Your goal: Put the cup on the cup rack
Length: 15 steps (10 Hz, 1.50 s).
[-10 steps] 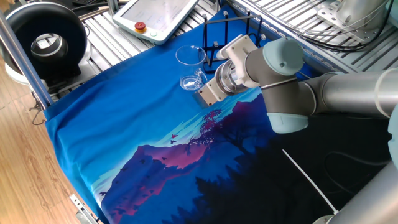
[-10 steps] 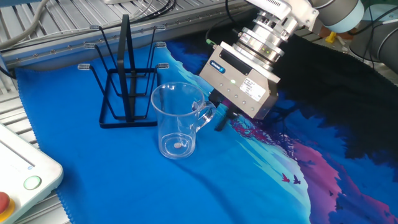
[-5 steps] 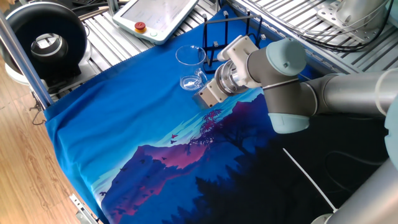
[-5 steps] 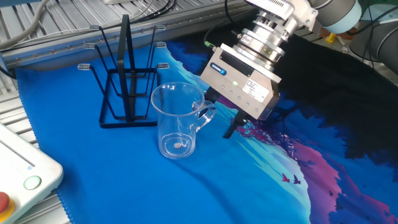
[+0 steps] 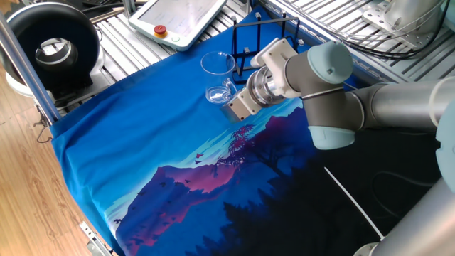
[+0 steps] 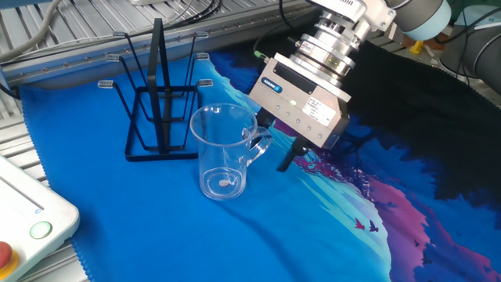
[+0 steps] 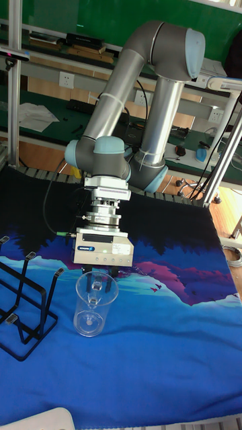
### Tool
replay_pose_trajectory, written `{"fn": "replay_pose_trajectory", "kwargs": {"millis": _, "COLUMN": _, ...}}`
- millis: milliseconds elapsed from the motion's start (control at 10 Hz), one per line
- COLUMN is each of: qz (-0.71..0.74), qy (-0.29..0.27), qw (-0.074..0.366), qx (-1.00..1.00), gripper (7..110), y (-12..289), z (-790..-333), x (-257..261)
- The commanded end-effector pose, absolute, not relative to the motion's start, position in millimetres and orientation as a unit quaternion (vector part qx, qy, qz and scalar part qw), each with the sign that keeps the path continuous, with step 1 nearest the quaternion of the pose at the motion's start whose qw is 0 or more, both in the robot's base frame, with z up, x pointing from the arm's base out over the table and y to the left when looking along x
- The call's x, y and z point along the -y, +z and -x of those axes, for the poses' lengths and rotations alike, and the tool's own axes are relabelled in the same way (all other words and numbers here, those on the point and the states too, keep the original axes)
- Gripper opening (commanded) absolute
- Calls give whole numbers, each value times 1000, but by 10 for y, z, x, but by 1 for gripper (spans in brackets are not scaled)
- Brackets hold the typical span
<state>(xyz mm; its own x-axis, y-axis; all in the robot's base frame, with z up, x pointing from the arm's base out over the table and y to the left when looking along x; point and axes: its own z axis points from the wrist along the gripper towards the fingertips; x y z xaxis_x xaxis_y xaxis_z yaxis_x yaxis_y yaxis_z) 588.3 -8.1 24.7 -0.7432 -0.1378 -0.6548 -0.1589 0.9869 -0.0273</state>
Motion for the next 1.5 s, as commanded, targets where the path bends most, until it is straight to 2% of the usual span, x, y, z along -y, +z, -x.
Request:
{"fn": "replay_pose_trajectory", "kwargs": {"millis": 0, "qz": 39, "qy": 19, "qw": 351, "qx": -935, "gripper": 44, "y": 268, "z": -5908, "x": 172}}
{"fn": "replay_pose_trajectory", "kwargs": {"millis": 1200, "qz": -31, "qy": 9, "qw": 352, "qx": -935, "gripper": 44, "y": 255, "z": -5968, "x": 296}}
{"fn": "replay_pose_trajectory", "kwargs": {"millis": 1300, "qz": -36, "qy": 6, "qw": 351, "qx": -936, "gripper": 22, "y": 254, "z": -5973, "x": 305}}
{"fn": "replay_pose_trajectory", "kwargs": {"millis": 1400, "qz": -38, "qy": 4, "qw": 349, "qx": -936, "gripper": 22, "y": 248, "z": -5972, "x": 305}}
